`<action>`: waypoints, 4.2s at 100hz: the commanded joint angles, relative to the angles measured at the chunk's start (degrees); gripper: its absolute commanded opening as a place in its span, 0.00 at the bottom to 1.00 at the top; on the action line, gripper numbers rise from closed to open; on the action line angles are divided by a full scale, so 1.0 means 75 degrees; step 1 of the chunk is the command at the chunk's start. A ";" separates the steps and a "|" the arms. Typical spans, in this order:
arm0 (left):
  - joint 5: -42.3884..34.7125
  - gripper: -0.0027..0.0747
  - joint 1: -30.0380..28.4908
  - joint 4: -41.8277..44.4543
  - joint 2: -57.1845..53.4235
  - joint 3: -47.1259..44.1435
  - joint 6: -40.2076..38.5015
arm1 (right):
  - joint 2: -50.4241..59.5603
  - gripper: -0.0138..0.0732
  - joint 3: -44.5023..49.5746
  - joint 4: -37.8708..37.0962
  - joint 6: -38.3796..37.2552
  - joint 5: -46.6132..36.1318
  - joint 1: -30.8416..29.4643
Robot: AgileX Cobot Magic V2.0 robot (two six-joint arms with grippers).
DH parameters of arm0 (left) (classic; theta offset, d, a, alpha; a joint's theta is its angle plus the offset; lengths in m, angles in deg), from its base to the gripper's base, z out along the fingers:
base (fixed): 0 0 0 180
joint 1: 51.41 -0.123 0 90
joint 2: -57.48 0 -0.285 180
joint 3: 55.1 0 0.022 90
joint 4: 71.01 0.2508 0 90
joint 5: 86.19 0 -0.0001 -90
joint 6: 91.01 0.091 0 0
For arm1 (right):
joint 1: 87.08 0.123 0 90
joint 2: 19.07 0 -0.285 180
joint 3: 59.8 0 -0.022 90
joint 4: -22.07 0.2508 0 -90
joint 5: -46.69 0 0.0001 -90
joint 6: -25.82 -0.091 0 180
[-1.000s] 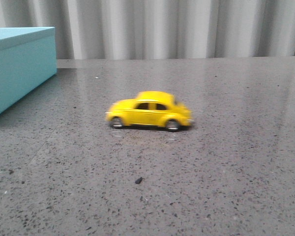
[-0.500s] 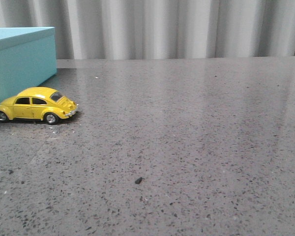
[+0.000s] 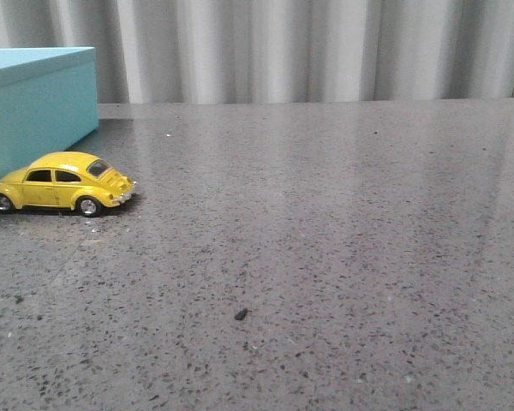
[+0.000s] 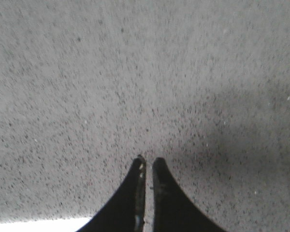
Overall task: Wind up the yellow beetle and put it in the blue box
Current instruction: 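Lower the left gripper toward the car beside the blue box, then close the left gripper around the yellow car's body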
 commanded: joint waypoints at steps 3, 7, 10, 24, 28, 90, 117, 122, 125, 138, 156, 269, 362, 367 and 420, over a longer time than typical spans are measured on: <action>-0.0162 0.01 0.0326 -0.0063 0.0759 0.0819 0.0032 | 0.0460 0.11 -0.0248 -0.0029 0.0017 -0.0717 -0.0047; -0.0046 0.01 0.0463 -0.0063 0.0979 0.1042 0.0082 | 0.0615 0.11 -0.0248 -0.0029 0.0017 -0.0807 -0.0047; 0.0083 0.01 0.0560 -0.0063 0.1206 0.1185 0.0186 | 0.0708 0.11 -0.0248 -0.0029 0.0017 -0.0867 -0.0047; 0.0413 0.01 0.1060 -0.0063 0.2113 0.1840 0.0242 | 0.1277 0.11 -0.0234 -0.0029 0.0017 -0.1137 -0.0047; 0.0493 0.01 0.1216 -0.0063 0.2335 0.2030 0.0258 | 0.1450 0.11 -0.0234 -0.0029 0.0017 -0.1194 -0.0047; 0.2127 0.02 0.3320 -0.0063 0.5339 0.4451 0.2471 | 0.3328 0.11 0.0360 -0.0043 0.0017 -0.1454 -0.0047; 0.2711 0.48 0.3920 -0.0063 0.6004 0.5090 0.3491 | 0.3569 0.11 0.0986 -0.0043 0.0017 -0.1441 -0.0047; 0.2905 0.55 0.3972 -0.0063 0.6131 0.5189 0.3537 | 0.3582 0.11 0.1052 -0.0043 0.0017 -0.1471 -0.0047; 0.3039 0.58 0.4007 -0.0063 0.6189 0.5251 0.3654 | 0.3582 0.11 0.1062 -0.0043 0.0017 -0.1473 -0.0047; 0.3641 0.60 0.4075 -0.0063 0.6427 0.5426 0.4179 | 0.3582 0.11 0.1149 -0.0043 0.0017 -0.1507 -0.0047; 0.4014 0.60 0.4075 -0.0063 0.6502 0.5427 0.4649 | 0.3582 0.11 0.1149 -0.0043 0.0017 -0.1624 -0.0047; 0.4871 0.65 0.4075 0.0351 0.8435 0.5427 0.8283 | 0.3582 0.11 0.1149 -0.0043 0.0017 -0.1954 -0.0047; 0.4784 0.65 0.4075 0.0692 0.9477 0.5441 0.8283 | 0.3582 0.11 0.1149 -0.0071 0.0017 -0.2041 -0.0047; 0.4784 0.65 0.4075 0.0692 0.9477 0.5441 0.8283 | 0.3582 0.11 0.1149 -0.0071 0.0017 -0.2041 -0.0047; 0.4831 0.25 0.4075 0.0624 0.9477 0.5541 0.8283 | 0.3582 0.11 0.1149 -0.0085 0.0017 -0.2041 -0.0047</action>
